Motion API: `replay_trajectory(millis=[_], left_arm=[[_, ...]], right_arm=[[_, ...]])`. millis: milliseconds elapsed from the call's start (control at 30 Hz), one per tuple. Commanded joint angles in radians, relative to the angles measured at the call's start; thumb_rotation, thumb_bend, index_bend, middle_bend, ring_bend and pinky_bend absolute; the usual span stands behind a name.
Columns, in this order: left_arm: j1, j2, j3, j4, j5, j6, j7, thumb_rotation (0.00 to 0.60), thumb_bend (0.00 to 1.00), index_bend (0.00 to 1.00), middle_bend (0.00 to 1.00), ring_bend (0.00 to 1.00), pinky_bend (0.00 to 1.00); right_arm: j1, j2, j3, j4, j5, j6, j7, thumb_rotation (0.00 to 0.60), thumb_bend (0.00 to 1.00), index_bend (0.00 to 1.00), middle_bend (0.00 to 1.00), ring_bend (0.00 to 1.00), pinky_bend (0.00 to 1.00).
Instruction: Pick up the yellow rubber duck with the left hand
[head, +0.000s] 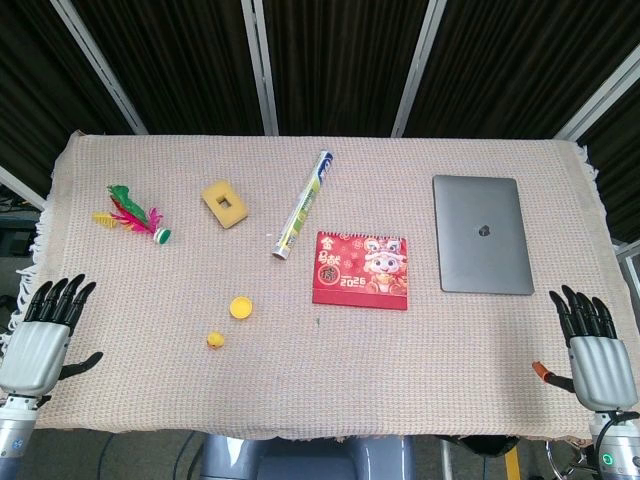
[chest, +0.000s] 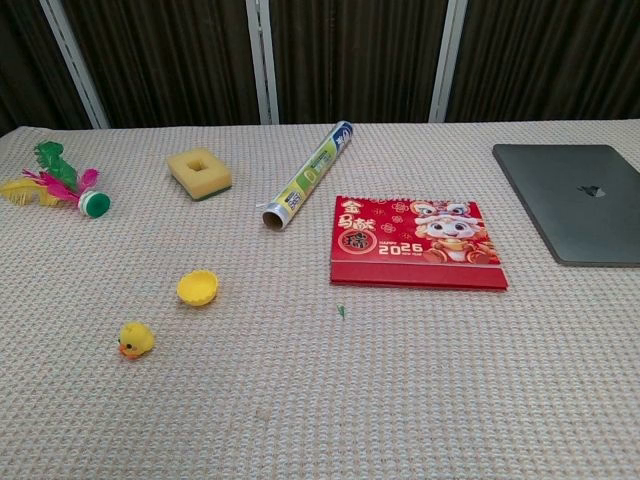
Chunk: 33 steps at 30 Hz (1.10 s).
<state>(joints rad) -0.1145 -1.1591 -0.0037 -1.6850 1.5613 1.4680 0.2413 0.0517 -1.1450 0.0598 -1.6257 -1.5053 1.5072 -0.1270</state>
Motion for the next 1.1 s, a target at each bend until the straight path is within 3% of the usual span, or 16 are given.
replay_trajectory(millis=[33,767,833,1000,1100], left_arm=[[0.0,0.0,0.001,-0.002,-0.001,-0.002,-0.001,0.6,0.0,0.0,0.0,0.0,0.0],[-0.019,0.012,0.013,-0.035,-0.011,-0.056,0.026,0.6,0.01,0.0,0.0,0.0,0.0],[-0.029,0.012,0.013,-0.044,-0.008,-0.071,0.036,0.6,0.03,0.03,0.0,0.0,0.0],[-0.077,0.002,0.002,-0.086,-0.027,-0.148,0.079,0.6,0.1,0.24,0.0,0.0,0.03],[-0.11,-0.009,-0.007,-0.115,-0.07,-0.214,0.119,0.6,0.11,0.29,0.0,0.0,0.03]], right_arm=[[0.0,0.0,0.0,0.0,0.001,0.0,-0.001,0.6,0.0,0.0,0.0,0.0,0.0],[-0.001,0.011,-0.003,-0.008,0.011,-0.013,0.012,0.6,0.0,0.0,0.0,0.0,0.0],[-0.003,0.013,-0.005,-0.007,0.009,-0.011,0.012,0.6,0.0,0.0,0.0,0.0,0.0],[-0.008,0.018,-0.005,-0.009,0.011,-0.005,0.018,0.6,0.0,0.0,0.0,0.0,0.0],[-0.008,0.017,-0.005,-0.009,0.01,-0.005,0.017,0.6,0.0,0.0,0.0,0.0,0.0]])
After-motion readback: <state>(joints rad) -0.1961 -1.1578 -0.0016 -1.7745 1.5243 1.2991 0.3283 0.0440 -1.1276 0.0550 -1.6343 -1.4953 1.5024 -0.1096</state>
